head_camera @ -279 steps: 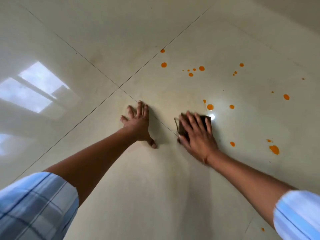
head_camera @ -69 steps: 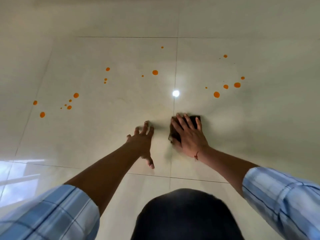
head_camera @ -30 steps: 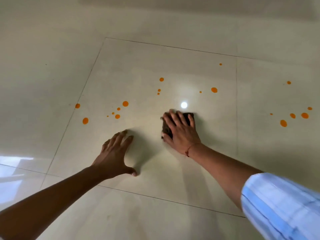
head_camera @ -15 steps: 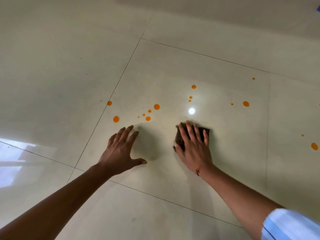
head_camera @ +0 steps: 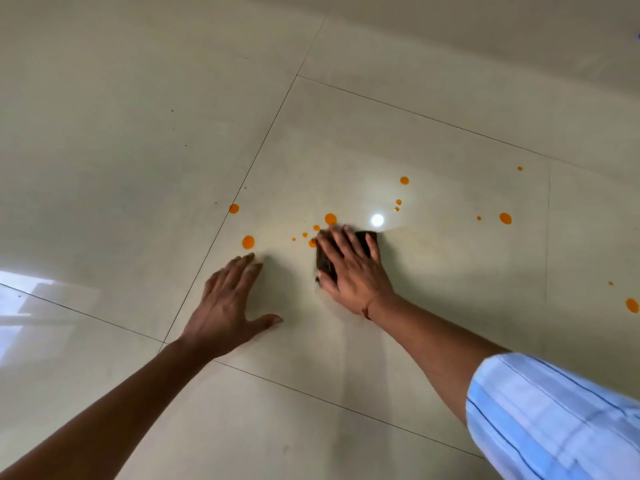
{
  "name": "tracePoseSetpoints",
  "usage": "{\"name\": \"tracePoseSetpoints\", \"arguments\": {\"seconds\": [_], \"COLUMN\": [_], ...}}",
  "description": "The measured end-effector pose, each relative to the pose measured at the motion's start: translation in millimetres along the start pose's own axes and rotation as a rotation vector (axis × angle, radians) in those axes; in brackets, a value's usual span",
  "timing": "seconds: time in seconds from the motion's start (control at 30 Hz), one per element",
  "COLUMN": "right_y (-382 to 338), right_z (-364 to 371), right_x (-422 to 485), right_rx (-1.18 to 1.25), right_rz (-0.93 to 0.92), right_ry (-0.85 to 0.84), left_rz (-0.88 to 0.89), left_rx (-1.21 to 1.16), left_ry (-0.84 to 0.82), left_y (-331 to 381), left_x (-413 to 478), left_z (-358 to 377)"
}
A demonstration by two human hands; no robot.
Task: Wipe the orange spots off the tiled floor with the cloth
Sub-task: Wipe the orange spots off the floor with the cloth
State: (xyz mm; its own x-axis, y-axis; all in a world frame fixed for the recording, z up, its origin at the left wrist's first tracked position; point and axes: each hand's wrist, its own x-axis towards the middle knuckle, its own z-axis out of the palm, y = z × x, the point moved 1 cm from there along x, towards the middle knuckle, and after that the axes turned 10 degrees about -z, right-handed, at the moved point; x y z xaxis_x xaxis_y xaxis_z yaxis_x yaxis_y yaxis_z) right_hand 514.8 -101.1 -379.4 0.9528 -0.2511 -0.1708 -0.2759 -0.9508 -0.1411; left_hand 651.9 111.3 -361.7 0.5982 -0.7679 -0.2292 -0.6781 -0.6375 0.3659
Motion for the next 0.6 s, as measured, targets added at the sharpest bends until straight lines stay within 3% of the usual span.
{"name": "tracePoseSetpoints", "arguments": {"seconds": [0.07,0.13,0.2,0.4,0.5,0.6], "right_y": [-10,-27,-34,-33,-27,-5], "right_z": [-1,8,14,-2,-2,-9], "right_x": [9,-8,-37,-38,-24,58], "right_rx": [0.043,0.045,0.004,-0.004,0.047,0.053], "right_rz": [0.125,0.080,-0.009,-0.013,0.004,0.100], "right_ry": [0.024,0.012,-0.035,-0.196,-0.167,-0.019], "left_rz": [-0.047,-0.156,-0.254,-0.237,-0.204,-0.200], "left_rx": [0.050,0.078,0.101,0.197,0.253,0.249], "left_ry": [0.035,0.007,-0.089,-0.451,-0.520,-0.495], "left_y": [-18,-36,-48,-52,-53,-55], "left_x": [10,21,30,41,44,42], "left_z": [-7,-13,-17,-36,-39,-30]}}
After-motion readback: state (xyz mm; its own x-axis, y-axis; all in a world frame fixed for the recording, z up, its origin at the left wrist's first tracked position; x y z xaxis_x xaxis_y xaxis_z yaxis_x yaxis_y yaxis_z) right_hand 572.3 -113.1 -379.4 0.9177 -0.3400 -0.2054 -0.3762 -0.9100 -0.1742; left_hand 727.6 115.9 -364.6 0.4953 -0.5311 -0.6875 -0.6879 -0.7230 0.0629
